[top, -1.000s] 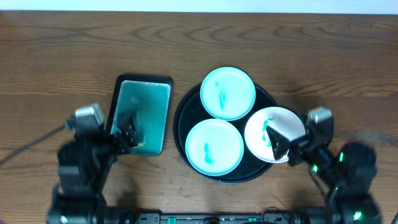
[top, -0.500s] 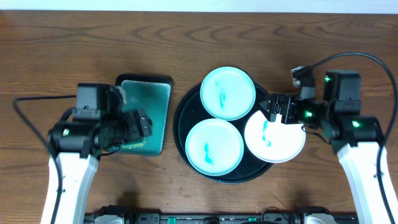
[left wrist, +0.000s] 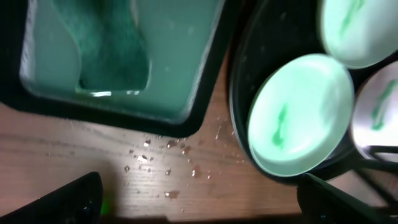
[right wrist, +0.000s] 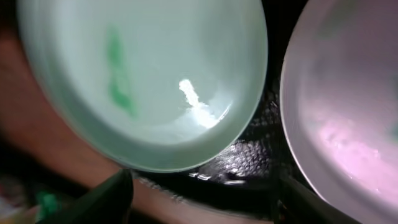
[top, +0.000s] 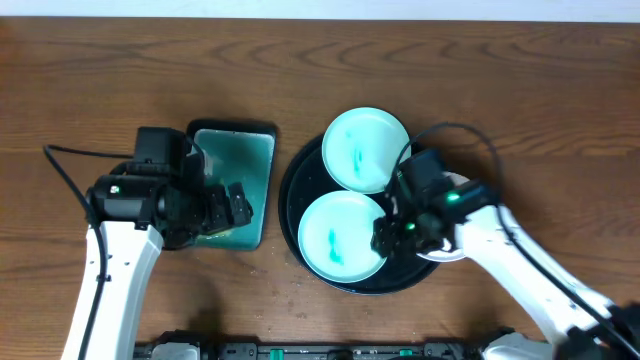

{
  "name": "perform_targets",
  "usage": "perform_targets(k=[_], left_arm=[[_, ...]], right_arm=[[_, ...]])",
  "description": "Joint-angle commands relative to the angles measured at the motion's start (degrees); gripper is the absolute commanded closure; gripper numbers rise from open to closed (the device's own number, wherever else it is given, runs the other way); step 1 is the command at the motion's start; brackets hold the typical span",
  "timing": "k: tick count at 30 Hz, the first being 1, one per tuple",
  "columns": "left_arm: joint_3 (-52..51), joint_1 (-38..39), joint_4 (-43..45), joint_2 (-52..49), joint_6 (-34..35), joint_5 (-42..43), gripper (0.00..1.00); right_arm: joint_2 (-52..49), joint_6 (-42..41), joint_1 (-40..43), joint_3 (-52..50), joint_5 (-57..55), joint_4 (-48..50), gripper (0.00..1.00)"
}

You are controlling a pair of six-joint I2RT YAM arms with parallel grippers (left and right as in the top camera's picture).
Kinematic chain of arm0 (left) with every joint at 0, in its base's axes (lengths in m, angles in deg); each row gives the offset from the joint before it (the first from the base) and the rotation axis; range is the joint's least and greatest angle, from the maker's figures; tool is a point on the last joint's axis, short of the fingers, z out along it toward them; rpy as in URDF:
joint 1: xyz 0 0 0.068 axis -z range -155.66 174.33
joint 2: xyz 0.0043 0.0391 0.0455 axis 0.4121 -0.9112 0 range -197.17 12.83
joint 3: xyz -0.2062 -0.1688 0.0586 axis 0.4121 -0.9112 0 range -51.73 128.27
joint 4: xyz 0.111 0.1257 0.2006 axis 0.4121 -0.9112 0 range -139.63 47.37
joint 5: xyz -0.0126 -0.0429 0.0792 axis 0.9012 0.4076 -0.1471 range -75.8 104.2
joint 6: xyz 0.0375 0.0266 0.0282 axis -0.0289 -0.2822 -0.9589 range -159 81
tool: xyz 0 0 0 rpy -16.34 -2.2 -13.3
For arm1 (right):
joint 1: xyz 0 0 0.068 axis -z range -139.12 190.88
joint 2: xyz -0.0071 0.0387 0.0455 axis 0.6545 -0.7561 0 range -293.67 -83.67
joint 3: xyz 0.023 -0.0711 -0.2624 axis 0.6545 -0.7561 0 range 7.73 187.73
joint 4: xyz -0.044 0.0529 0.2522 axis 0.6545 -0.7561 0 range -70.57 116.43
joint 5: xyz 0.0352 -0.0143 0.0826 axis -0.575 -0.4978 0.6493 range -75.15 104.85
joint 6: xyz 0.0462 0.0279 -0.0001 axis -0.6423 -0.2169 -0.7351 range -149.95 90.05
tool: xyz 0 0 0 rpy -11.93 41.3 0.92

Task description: Clean dirty plates on tray and stack at the side

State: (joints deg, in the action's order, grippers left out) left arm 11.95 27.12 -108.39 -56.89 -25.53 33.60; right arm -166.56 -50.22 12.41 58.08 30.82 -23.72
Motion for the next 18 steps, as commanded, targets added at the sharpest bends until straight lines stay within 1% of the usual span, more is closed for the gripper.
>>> perform_targets(k=[1,4,8,9,11,13,15,18], left_arm=[[4.11,0.07,0.85,0.92,-0.79,0.52,0.0],[4.79,0.07,2.93,1.22,-0.42,0.85,0.01],[4.81,0.07,3.74,1.25,0.28,0.94,0.01],[4.81,0.07,3.74,1.25,0.28,0.94,0.01],[4.81,0.07,3.72,1.25,0.26,0.42,0.01],[4.79,0.07,3.43,1.22,0.31,-2.08,0.01],[4.31,0.07,3.23,1.11,0.35,-5.27,0.01],[2.75,0.07,3.32,0.22,0.76,-6.84,0.01]], right_arm=[[-3.48,-5.01,-1.99,-0.79,-3.91,1.77,0.37],[-7.43,-8.9,-2.25,-0.79,-3.98,2.36,0.47],[-12.76,-10.14,-2.16,-0.79,-5.25,4.46,0.58],[-13.75,-10.12,-2.14,-0.79,-5.4,5.53,0.63],[-15.13,-10.12,-1.84,-0.79,-5.44,7.17,0.76],[-15.58,-10.16,-1.11,-0.79,-5.7,7.96,0.84],[-15.56,-10.88,-0.07,-0.68,-6.6,8.44,0.88],[-15.52,-12.33,1.86,-0.48,-8.26,9.73,0.91]])
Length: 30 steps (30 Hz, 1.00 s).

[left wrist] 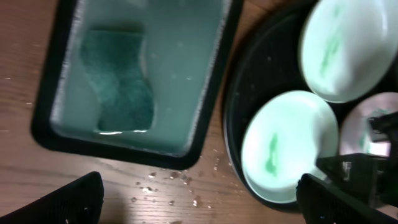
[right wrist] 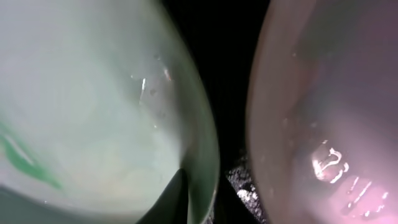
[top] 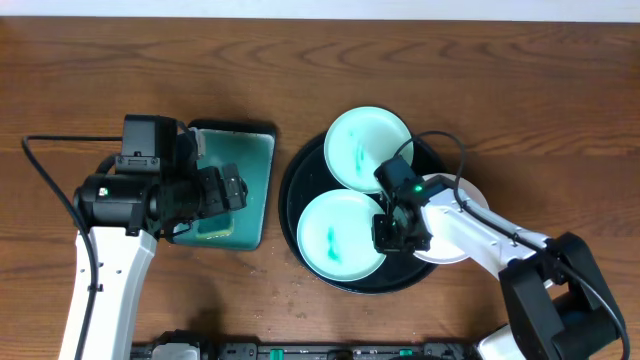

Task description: Clean dirty plates on tray and stack at the side

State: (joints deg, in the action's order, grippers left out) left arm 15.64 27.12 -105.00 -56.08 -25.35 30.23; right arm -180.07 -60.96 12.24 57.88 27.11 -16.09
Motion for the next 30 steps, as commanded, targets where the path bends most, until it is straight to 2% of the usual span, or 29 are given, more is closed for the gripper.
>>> perform_targets(k=[1,6,10,14,17,21,24,25,28,30], left_arm=[[-1.6,0.07,0.13,-1.16,0.59,-3.48,0.01],[-5.97,0.07,2.73,-5.77,1.29,-6.75,0.05],[-8.72,0.07,5.68,-11.3,1.68,-7.72,0.1],[-8.98,0.07,8.94,-17.9,3.43,-14.75,0.15],[-8.98,0.07,11.21,-22.58,3.58,-15.19,0.18],[-8.98,0.07,14.4,-28.92,3.61,-15.23,0.36],[-8.98,0.07,16.31,-32.02,4.48,-15.21,0.57],[-8.98,0.07,16.74,-32.65,4.7,-15.21,0.7],[-8.96,0.07,17.64,-33.0,4.7,-15.21,0.92],[-8.63,0.07,17.4,-32.54,4.63,-14.36,0.93]], right_arm=[[-2.01,-1.6,2.62,-0.28,-4.48,2.49,0.92],[-2.01,-1.75,4.66,-0.28,-6.21,3.3,0.98],[-2.01,0.48,4.85,-0.28,-5.81,6.01,0.98],[-2.01,1.62,4.66,-0.28,-5.81,5.9,0.98],[-2.01,2.4,4.66,-0.28,-5.81,5.9,0.97],[-2.01,2.36,4.66,-0.28,-5.81,5.84,0.96],[-2.01,2.36,4.66,-0.28,-5.79,5.86,0.95],[-2.01,2.36,4.66,-0.28,-5.79,5.84,0.95],[-2.01,2.36,4.66,-0.28,-5.81,5.86,0.95],[-2.01,2.36,4.66,-0.28,-5.81,5.86,0.95]])
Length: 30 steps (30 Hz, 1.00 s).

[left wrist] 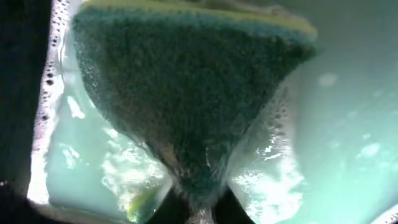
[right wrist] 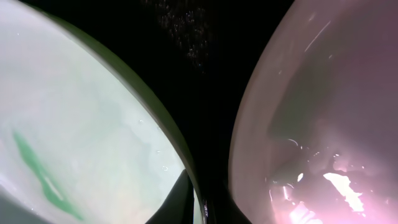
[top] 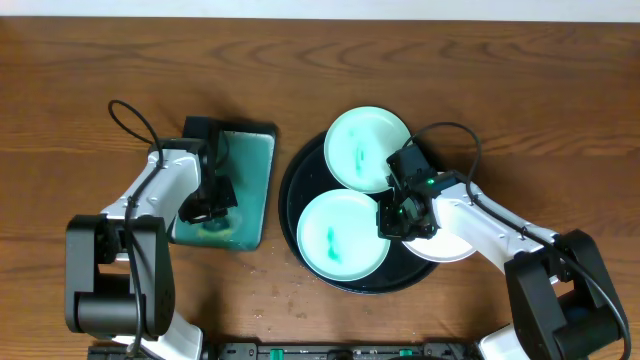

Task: Clean dirty plates on tray and stack at the side
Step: 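Grasp the green sponge in the basin with the left gripper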

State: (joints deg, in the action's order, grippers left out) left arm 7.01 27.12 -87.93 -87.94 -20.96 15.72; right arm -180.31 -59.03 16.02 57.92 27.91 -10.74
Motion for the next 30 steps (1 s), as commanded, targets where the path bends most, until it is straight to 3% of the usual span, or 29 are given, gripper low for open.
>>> perform_targets(k=[1,9,16,30], left_arm=[[0.42,0.07,-0.42,-0.26,0.24,1.14,0.93],[6.73,0.07,-8.81,7.28,0.22,4.04,0.93],[7.23,0.07,-10.73,15.98,0.22,4.0,0.93],[7.08,2.78,-9.97,14.49,0.0,4.94,0.93]], right_arm=[[-1.77,0.44,0.87,-0.33,-6.6,0.48,0.95],[-1.77,0.44,0.87,-0.33,-6.62,0.42,0.94],[-1.77,0.44,0.87,-0.33,-6.62,0.42,0.94],[-1.77,0.44,0.87,-0.33,-6.6,0.46,0.94]])
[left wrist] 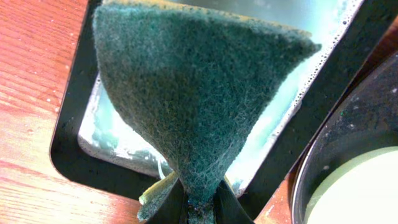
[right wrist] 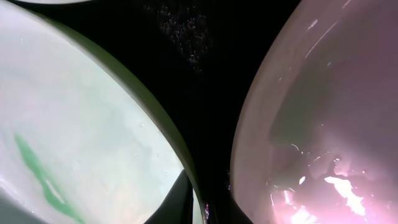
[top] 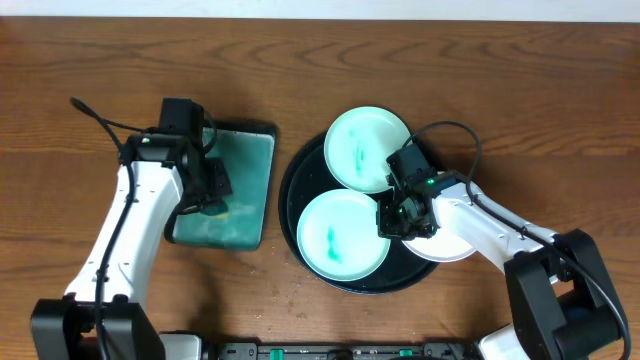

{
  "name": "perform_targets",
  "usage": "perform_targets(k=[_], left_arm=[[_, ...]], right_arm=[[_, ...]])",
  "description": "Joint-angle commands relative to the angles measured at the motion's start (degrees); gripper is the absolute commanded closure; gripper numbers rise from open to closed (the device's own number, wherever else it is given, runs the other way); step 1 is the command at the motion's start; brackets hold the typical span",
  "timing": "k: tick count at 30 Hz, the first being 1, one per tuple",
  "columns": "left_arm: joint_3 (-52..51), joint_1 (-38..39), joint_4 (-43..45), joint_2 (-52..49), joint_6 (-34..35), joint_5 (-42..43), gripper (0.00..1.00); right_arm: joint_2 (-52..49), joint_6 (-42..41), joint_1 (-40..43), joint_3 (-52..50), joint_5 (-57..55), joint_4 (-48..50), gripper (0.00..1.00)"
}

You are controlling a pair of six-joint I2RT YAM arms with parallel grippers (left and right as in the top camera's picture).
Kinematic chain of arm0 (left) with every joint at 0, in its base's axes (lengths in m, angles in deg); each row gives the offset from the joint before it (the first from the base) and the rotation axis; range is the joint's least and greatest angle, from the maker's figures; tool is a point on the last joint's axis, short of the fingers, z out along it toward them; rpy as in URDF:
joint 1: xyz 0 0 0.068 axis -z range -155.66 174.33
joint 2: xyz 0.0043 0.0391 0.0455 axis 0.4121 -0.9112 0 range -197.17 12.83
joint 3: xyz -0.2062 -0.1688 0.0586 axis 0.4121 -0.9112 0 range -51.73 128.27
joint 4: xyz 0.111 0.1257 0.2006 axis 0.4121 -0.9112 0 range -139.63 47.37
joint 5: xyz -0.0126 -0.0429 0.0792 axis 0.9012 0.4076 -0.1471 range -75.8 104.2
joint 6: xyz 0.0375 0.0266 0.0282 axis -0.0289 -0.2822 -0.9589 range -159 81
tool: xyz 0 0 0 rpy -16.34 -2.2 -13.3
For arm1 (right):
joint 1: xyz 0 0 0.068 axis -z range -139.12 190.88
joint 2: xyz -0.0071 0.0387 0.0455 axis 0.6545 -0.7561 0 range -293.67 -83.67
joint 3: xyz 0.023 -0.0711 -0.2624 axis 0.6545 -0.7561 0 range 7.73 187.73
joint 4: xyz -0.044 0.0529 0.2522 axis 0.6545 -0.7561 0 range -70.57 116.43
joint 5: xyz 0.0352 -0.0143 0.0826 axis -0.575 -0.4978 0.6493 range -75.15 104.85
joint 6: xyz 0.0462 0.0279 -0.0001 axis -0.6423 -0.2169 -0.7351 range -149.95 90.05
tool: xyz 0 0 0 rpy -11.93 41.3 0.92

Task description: Clean dirty plates on tray and stack at the side

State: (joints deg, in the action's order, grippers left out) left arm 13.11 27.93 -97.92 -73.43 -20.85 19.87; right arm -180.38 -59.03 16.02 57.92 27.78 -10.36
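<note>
A black round tray [top: 293,200] holds two mint plates with green smears, the far plate [top: 365,148] and the near plate [top: 338,236], plus a white plate [top: 452,246] at its right. My left gripper [left wrist: 198,208] is shut on a dark green sponge [left wrist: 193,93], which hangs above the black basin of soapy water [left wrist: 71,143]. In the overhead view this left gripper [top: 205,192] is over the basin's left side. My right gripper [right wrist: 208,205] is shut on the right rim of the near plate [right wrist: 81,137], next to the white plate [right wrist: 323,124].
The basin [top: 250,165] stands just left of the round tray on the brown wooden table [top: 500,80]. The right arm's cable [top: 455,130] loops over the tray's right side. Bare wood lies behind and to the far right.
My left gripper, then down in the soapy water with the sponge, now holds the sponge up out of the water above the basin. The right gripper stays shut on the near plate's rim.
At first both grippers were open, the left near the basin's front edge with the sponge lying in the water, the right above the plates. Then the right was at the near plate's rim. Later the left was shut on the sponge in the water; now the sponge is lifted.
</note>
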Motion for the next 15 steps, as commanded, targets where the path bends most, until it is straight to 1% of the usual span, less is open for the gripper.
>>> perform_targets(k=[1,3,6,8,11,12,15], left_arm=[[0.98,3.41,0.04,-0.02,-0.09,1.05,0.93],[0.96,6.56,0.63,-0.02,-0.07,2.99,0.93],[0.57,12.31,3.23,-0.24,0.7,9.22,0.93],[-0.87,16.26,6.6,-0.66,4.39,12.48,0.93],[-3.39,20.81,11.26,-2.56,11.19,13.99,0.93],[-4.33,22.4,13.25,-3.65,12.66,16.28,0.93],[-5.51,26.75,18.16,-7.1,13.29,21.44,0.93]], right_arm=[[-1.7,0.44,0.87,-0.33,-6.47,0.09,0.94],[-1.7,0.44,0.87,-0.33,-6.49,-0.09,0.94],[-1.7,0.44,0.87,-0.33,-6.49,-0.24,0.94],[-1.7,0.44,0.87,-0.33,-6.47,-0.24,0.94],[-1.7,0.42,0.87,-0.33,-6.45,-0.26,0.94],[-1.7,0.42,0.87,-0.33,-6.45,-0.26,0.94],[-1.7,0.42,0.87,-0.33,-6.45,-0.26,0.94]])
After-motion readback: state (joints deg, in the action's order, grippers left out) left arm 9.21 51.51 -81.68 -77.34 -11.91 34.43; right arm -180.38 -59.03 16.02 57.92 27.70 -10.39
